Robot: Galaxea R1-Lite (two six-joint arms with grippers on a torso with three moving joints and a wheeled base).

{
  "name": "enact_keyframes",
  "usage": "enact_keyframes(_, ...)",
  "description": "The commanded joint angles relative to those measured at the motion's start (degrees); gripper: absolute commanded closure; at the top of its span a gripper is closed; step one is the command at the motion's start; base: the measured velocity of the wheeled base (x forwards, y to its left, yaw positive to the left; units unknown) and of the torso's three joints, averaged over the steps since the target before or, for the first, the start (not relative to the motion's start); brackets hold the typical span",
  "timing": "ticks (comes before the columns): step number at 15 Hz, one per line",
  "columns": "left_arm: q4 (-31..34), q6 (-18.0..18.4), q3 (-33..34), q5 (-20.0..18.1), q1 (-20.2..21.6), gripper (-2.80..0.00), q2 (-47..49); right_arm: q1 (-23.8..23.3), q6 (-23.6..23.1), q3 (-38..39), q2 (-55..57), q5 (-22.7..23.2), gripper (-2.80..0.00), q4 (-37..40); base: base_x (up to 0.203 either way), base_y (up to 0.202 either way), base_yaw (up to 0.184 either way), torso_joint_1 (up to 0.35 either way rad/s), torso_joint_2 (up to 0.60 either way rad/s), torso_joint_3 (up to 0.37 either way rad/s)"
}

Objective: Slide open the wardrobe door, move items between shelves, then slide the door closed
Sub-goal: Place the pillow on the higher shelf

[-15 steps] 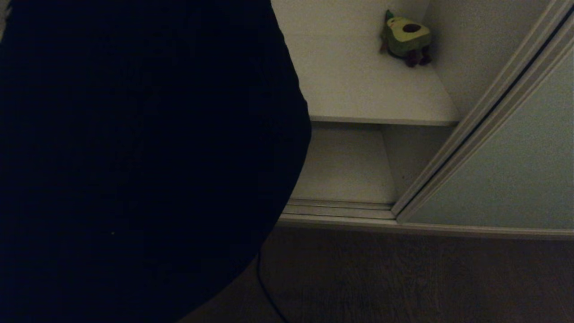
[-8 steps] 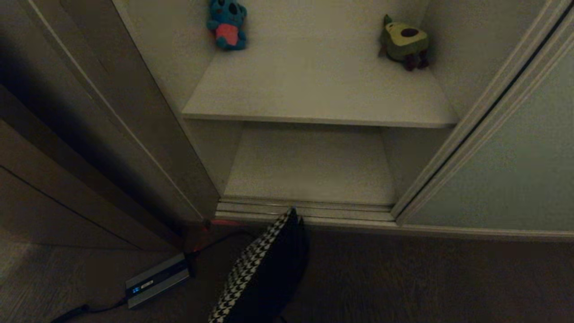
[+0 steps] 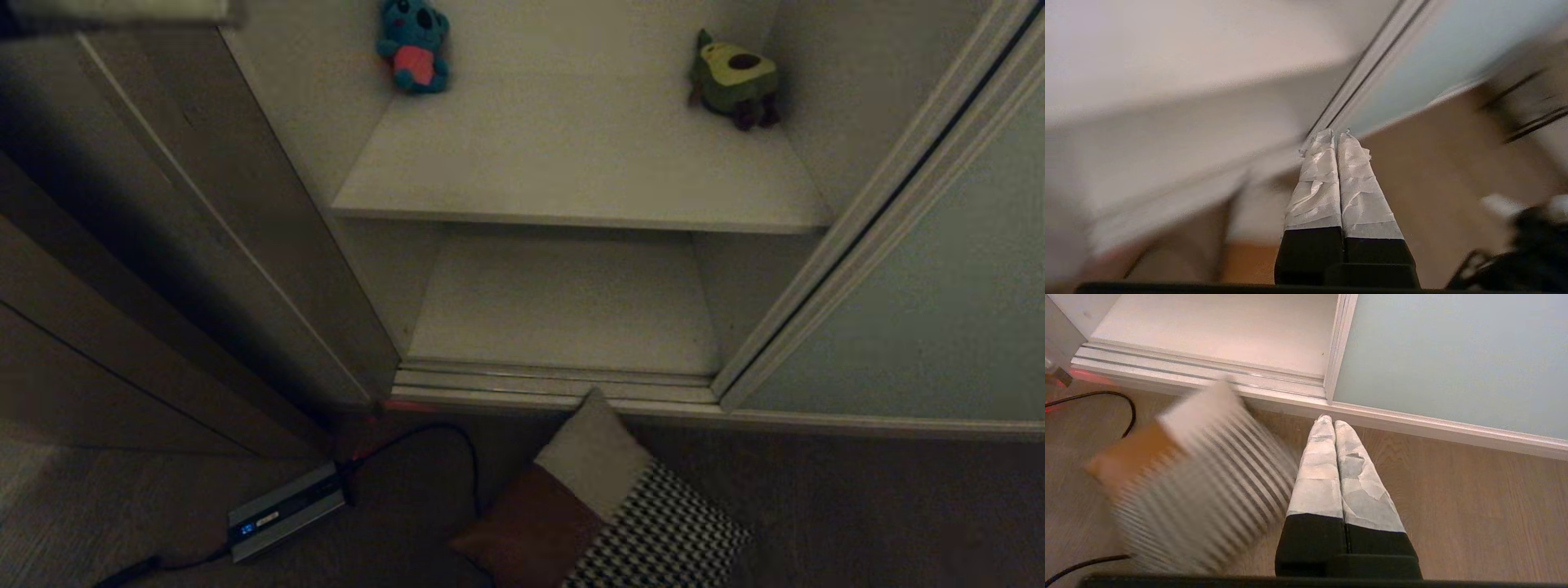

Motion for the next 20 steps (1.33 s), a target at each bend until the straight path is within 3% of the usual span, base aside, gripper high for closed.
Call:
enact_keyframes(1,0.1,-1.0,7.1,2.9,0.1,0.0,0.1,0.0,0.0,0.2,0.1,0.0,0.0,0.0,0.0,0.0,0.0,0.0,0.0,0.0)
enact_keyframes(7,-1.0,-11.3,13.2,3.5,0.1,0.0,0.4,0.0,0.0,0.2,0.1,0.0,0.0,0.0,0.0,0.0,0.0,0.0,0.0,0.0)
enact_keyframes(11,-5.1,-11.4,17.1,4.3,0.2,0.0,2.5,0.0,0.0,0.2,0.1,0.0,0.0,0.0,0.0,0.0,0.0,0.0,0.0,0.0)
enact_keyframes(20,-4.5,-11.4,19.0,4.1,0.1,0.0,2.6,0.0,0.0,0.2,0.1,0.0,0.0,0.0,0.0,0.0,0.0,0.0,0.0,0.0)
